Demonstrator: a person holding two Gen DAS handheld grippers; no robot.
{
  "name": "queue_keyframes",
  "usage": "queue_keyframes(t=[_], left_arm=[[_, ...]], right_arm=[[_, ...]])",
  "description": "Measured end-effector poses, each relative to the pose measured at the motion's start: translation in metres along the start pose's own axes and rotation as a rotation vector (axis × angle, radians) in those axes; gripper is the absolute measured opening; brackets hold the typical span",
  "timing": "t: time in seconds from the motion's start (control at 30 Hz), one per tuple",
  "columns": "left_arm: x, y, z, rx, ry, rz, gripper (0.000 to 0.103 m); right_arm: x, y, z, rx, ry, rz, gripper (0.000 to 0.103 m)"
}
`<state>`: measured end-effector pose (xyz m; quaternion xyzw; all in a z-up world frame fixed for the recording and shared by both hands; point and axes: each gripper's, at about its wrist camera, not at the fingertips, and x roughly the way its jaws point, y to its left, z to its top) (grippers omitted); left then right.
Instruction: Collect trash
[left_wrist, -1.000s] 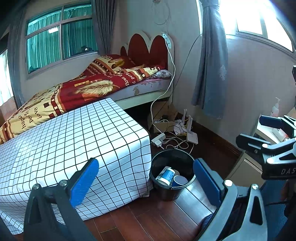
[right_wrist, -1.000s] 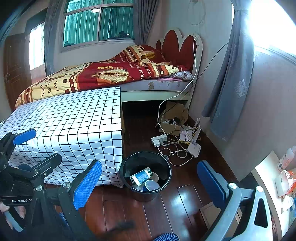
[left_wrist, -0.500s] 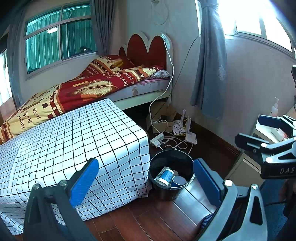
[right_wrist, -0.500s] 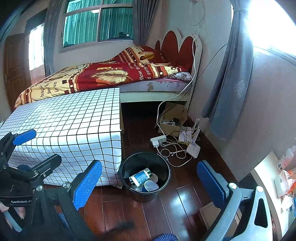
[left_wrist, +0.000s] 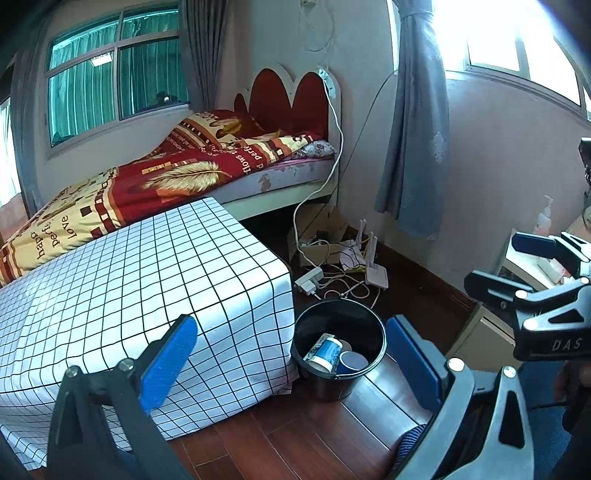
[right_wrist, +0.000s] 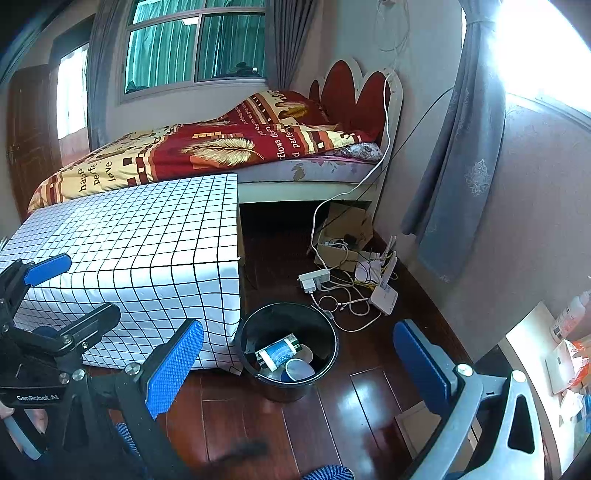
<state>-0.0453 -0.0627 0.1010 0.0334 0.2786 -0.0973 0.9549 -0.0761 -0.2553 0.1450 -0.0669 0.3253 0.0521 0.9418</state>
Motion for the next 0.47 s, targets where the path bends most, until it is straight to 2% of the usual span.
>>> queue_keyframes(t=[0.3,0.47], left_arm=[[-0.0042,-0.0005,0.0024,0.010,-0.047,-0.016,0.102],[-0.0034,-0.0014,0.0015,0.008,-0.040,-0.013,0.102]], right_arm=[[0.0004,-0.0018,-0.0011,-0.002,0.004,-0.001,0.103],[0.0022,-0.0026,-0.0015,-0.002,0.007,0.001,0.103]])
